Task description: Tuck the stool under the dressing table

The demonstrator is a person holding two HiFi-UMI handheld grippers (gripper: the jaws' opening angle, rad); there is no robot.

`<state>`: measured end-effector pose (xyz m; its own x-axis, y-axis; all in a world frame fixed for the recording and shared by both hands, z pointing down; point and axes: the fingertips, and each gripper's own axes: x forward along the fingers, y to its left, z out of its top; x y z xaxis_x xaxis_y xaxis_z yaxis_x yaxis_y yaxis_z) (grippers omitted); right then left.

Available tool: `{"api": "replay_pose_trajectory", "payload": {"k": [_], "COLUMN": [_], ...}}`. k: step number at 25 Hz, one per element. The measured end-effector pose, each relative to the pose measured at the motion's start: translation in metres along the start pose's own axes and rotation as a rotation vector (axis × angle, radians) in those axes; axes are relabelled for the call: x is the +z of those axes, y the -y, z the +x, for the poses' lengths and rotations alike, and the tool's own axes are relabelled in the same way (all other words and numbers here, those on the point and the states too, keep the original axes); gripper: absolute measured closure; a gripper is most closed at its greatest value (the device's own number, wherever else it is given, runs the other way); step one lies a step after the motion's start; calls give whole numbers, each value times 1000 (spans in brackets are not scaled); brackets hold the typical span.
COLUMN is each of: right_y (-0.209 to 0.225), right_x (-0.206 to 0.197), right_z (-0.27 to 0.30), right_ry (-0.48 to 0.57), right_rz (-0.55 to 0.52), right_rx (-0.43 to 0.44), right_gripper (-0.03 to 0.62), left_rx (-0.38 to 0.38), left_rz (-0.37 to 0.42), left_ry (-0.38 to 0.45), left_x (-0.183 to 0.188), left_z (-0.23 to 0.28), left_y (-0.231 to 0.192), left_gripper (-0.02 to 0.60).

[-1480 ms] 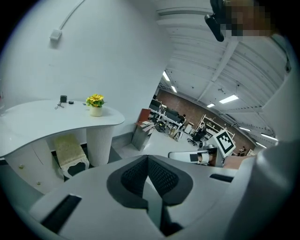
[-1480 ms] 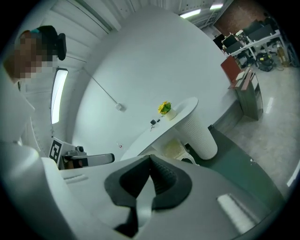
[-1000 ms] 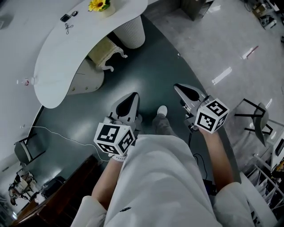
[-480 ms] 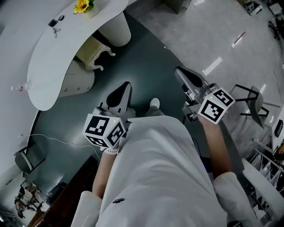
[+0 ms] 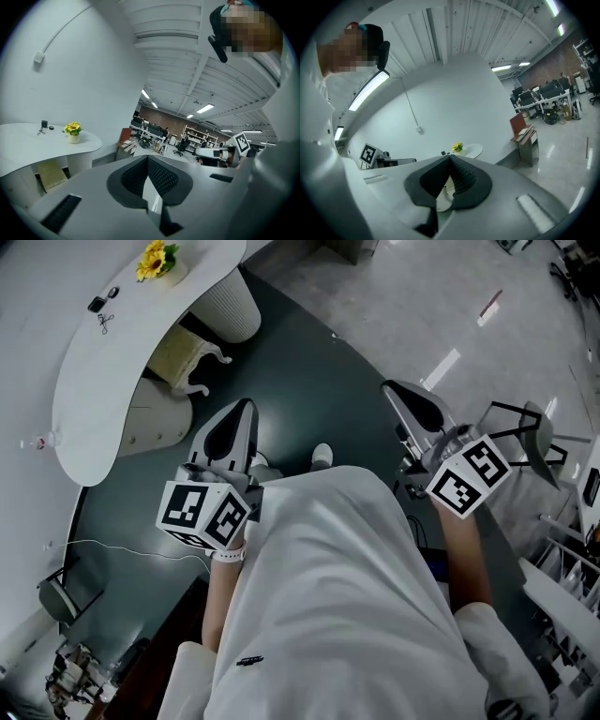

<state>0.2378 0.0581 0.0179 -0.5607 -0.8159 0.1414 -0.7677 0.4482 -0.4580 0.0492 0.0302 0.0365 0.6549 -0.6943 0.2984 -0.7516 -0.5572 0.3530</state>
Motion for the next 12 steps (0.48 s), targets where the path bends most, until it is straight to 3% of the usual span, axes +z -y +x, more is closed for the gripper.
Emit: {"api": "replay_pose_trajectory", "payload": {"k": [12], "right_y": [-4], "right_x": [-2], "right_z": [-2], "right_ry": [-5], "right_rz": [-70], "right_rx": [-27], "right_gripper": [583], "left_rx": [-22], "left_rz": [-8], "left_ry": [0], "left_x": [4], "left_z": [5], "left_y": [17], "left_gripper": [572]}}
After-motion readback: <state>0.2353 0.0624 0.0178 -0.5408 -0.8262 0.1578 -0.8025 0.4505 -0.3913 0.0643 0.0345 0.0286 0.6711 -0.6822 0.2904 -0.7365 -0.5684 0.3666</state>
